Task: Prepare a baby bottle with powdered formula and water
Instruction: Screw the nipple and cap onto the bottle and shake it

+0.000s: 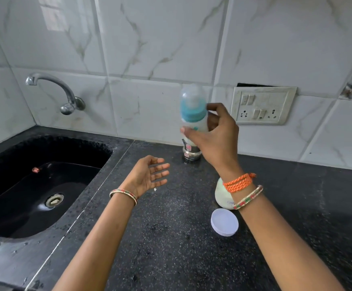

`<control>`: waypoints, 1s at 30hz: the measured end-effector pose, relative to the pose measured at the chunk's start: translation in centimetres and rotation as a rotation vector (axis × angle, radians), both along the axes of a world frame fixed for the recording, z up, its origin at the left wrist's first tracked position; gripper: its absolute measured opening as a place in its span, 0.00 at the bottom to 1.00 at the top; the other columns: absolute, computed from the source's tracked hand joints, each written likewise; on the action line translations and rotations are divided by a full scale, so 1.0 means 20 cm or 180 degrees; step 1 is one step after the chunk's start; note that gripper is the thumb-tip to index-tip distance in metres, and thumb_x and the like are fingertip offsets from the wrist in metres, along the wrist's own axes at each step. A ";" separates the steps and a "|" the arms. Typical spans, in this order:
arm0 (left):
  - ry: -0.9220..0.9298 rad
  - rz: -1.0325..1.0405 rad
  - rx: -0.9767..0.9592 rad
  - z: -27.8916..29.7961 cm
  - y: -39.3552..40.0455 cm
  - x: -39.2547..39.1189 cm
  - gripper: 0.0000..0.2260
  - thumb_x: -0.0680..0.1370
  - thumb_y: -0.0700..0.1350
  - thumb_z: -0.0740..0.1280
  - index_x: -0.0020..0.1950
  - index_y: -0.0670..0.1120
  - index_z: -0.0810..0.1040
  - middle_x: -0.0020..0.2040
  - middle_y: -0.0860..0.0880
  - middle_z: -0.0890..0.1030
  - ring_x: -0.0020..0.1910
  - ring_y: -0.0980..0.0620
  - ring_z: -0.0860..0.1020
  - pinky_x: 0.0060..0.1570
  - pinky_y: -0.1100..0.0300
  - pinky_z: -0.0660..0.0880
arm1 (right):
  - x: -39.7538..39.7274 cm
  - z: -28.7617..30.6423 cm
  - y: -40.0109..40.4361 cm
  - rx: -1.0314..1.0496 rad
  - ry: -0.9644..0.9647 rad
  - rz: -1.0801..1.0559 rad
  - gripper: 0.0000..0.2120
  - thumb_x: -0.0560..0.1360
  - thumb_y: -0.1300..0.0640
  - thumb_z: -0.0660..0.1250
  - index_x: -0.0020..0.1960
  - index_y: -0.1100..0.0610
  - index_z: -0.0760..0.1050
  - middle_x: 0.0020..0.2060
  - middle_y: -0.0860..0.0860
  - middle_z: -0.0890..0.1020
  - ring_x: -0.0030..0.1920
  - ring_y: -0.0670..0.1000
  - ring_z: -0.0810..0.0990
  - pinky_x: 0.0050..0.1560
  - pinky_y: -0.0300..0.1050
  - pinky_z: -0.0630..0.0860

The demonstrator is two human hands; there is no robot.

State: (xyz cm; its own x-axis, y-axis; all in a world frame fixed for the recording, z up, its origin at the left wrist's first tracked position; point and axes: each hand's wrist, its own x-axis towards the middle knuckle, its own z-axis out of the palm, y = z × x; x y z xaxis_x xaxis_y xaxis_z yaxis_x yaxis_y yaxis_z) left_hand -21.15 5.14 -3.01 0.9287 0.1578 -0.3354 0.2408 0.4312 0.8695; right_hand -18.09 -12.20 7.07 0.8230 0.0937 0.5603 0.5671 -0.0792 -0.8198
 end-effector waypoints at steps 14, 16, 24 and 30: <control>0.0040 -0.0019 -0.0120 -0.01 -0.04 0.02 0.08 0.77 0.43 0.58 0.48 0.45 0.76 0.46 0.48 0.81 0.42 0.50 0.79 0.44 0.54 0.76 | 0.04 -0.14 0.01 0.0588 0.1531 0.0227 0.16 0.66 0.54 0.78 0.48 0.56 0.74 0.48 0.54 0.83 0.49 0.53 0.84 0.50 0.53 0.82; 0.0049 -0.0005 -0.0129 -0.02 -0.05 0.01 0.08 0.77 0.43 0.58 0.48 0.45 0.76 0.46 0.48 0.81 0.42 0.50 0.78 0.44 0.54 0.76 | 0.06 -0.18 0.01 0.0097 0.1007 -0.0245 0.21 0.64 0.53 0.79 0.51 0.56 0.74 0.47 0.51 0.83 0.46 0.49 0.83 0.47 0.46 0.81; 0.0053 0.0033 -0.0149 -0.03 -0.03 0.00 0.07 0.77 0.43 0.58 0.47 0.45 0.76 0.45 0.48 0.81 0.40 0.51 0.78 0.42 0.55 0.76 | 0.19 -0.33 -0.07 0.1674 0.3358 0.1442 0.11 0.75 0.52 0.67 0.54 0.58 0.75 0.43 0.56 0.85 0.39 0.54 0.86 0.37 0.49 0.83; 0.0062 0.0000 -0.0156 -0.03 -0.04 0.01 0.07 0.77 0.43 0.58 0.46 0.46 0.76 0.44 0.48 0.81 0.40 0.51 0.78 0.43 0.55 0.76 | 0.26 -0.47 -0.08 -0.0995 0.1306 0.0046 0.24 0.62 0.53 0.80 0.54 0.57 0.76 0.50 0.50 0.82 0.46 0.48 0.81 0.46 0.43 0.79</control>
